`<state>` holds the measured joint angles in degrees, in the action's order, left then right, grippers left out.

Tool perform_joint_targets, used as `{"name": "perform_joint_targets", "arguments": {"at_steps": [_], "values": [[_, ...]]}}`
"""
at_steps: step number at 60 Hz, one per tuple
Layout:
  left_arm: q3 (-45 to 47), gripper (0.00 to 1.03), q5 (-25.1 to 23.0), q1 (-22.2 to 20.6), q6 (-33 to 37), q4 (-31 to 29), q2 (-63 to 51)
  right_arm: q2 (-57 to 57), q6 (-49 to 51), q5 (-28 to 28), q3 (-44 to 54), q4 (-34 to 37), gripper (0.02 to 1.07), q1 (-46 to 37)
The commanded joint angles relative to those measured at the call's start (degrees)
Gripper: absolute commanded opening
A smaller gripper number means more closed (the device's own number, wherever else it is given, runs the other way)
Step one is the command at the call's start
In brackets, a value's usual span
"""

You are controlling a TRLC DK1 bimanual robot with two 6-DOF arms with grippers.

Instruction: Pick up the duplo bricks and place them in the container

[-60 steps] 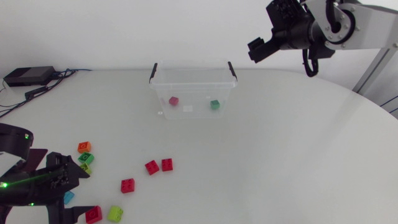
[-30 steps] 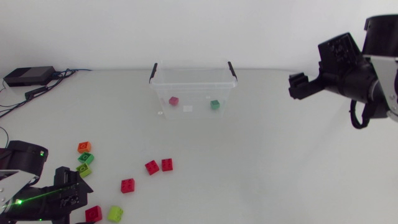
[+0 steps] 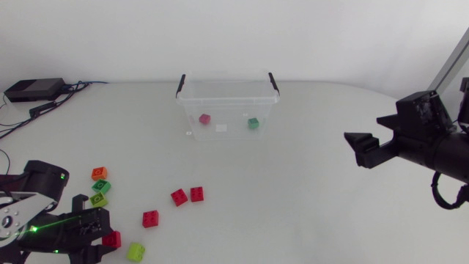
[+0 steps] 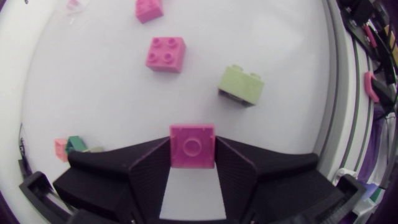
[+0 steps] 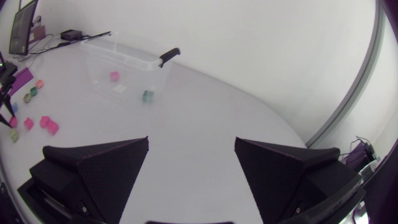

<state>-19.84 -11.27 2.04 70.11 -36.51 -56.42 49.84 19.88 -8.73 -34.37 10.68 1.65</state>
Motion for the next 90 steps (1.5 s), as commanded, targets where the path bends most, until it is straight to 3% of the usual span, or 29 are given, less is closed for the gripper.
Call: {"name": "perform_joint_targets", "arguments": {"at_steps": [1,16,31,43,52,80,83,85,87,90], "values": [[-4.07,0.36,-0.69,-0.64,-2.61,-1.72,3.34,0.34,-1.25,-2.78,1.85,3.21,1.02,1.43],[-15.94,0.36,-8.42,-2.4,-11.4,-3.39,5.01,4.21,1.21,-3.4,1.76,7.78,1.02,16.37],[-25.78,0.37,-14.48,-9.51,-25.63,9.79,-3.78,18.8,1.74,-2.25,-3.51,7.96,1.02,29.73],[-37.12,0.37,-15.1,-13.38,-32.75,19.64,-17.23,30.14,3.32,-0.15,-9.58,7.34,1.02,36.32],[-50.04,0.37,-15.98,-13.21,-34.86,22.71,-31.38,38.75,5.08,-0.32,-16.17,9.19,1.02,39.75],[-74.65,0.39,-17.47,-13.38,-36.97,24.65,-56.87,51.32,10.53,-3.57,-27.07,11.47,1.02,43.17],[-76.58,0.51,-17.47,-13.38,-37.06,24.65,-58.89,52.81,11.5,-3.57,-27.77,11.47,1.02,43.44],[-77.9,0.76,-17.39,-13.12,-37.15,24.38,-60.03,54.48,12.38,-3.66,-28.74,11.47,1.02,43.7],[-77.99,0.93,-17.39,-12.85,-36.97,24.38,-60.3,55.62,13.08,-3.75,-29.61,11.56,1.02,43.88],[-77.37,0.98,-17.39,-12.41,-36.36,24.38,-59.86,57.21,13.78,-4.19,-31.11,11.82,1.02,44.14]]}}
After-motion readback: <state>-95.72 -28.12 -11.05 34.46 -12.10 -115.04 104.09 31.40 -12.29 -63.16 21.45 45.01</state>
